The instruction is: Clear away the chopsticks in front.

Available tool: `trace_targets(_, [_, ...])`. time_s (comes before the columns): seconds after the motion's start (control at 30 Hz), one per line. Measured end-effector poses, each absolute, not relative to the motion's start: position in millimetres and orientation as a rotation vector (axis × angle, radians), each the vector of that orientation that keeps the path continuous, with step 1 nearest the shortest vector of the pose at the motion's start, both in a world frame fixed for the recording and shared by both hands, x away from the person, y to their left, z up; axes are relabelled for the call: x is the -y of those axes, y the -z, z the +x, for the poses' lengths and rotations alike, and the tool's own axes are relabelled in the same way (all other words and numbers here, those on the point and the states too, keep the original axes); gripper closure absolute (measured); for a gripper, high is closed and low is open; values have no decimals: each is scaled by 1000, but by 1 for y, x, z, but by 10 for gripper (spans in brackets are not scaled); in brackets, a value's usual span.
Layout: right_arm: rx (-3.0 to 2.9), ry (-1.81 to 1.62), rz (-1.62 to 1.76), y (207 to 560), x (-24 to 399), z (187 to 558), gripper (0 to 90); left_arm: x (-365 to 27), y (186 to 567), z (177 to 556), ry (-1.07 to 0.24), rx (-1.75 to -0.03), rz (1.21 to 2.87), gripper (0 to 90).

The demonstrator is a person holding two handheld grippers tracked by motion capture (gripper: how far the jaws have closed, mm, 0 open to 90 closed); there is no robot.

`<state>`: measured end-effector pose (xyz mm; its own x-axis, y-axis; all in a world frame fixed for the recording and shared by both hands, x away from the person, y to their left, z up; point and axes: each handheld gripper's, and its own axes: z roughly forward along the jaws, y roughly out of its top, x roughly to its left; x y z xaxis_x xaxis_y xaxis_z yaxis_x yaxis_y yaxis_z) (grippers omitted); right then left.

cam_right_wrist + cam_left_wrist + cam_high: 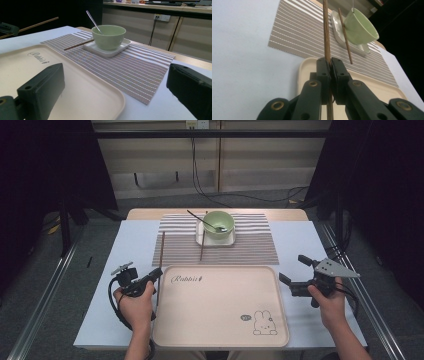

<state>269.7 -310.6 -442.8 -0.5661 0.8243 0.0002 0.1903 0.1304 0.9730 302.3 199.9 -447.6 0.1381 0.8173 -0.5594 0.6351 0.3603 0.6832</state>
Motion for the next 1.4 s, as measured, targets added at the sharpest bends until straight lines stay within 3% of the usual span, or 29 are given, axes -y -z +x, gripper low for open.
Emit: trace_targets(1.4, [-1849,-1468,978,443,310,270,17,-180,467,242,-250,-1560,1394,859])
